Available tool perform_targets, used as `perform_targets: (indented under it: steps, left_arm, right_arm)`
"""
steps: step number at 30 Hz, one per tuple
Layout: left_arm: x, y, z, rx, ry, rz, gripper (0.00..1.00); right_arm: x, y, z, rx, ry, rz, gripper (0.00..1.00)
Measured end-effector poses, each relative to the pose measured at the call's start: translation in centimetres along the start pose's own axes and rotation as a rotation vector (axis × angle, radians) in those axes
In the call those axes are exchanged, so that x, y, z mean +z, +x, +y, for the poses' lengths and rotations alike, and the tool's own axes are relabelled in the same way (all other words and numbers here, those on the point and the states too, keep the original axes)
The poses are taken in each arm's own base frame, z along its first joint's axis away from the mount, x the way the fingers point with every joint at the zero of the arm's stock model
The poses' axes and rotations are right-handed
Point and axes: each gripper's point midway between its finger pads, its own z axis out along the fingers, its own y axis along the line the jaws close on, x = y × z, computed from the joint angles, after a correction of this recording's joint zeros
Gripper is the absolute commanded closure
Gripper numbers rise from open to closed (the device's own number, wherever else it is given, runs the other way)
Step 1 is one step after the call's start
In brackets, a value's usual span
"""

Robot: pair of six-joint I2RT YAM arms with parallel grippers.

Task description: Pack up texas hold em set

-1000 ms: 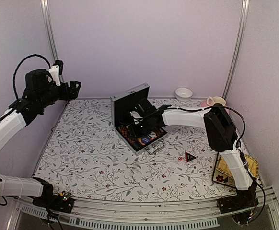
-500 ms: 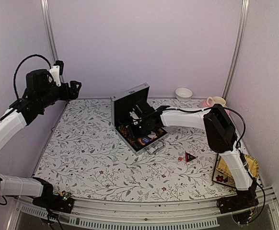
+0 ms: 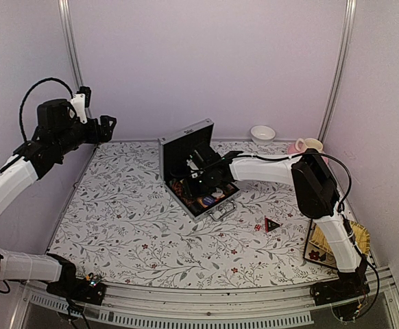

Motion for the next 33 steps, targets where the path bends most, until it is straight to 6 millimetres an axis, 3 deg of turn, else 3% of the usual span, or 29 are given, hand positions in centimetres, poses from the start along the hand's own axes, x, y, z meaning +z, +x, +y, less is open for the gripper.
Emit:
perform_targets:
  steps: [20, 33]
  left_arm:
    - [0.0, 0.0, 0.0, 0.0, 0.0, 0.0, 0.03]
    - [0.0, 0.0, 0.0, 0.0, 0.0, 0.0, 0.03]
  right_arm:
    - [-0.3, -0.5, -1.2, 0.043, 0.055, -0.025, 0.57]
    - [-0.3, -1.1, -2.1, 0.074, 0.03, -0.027, 0.53]
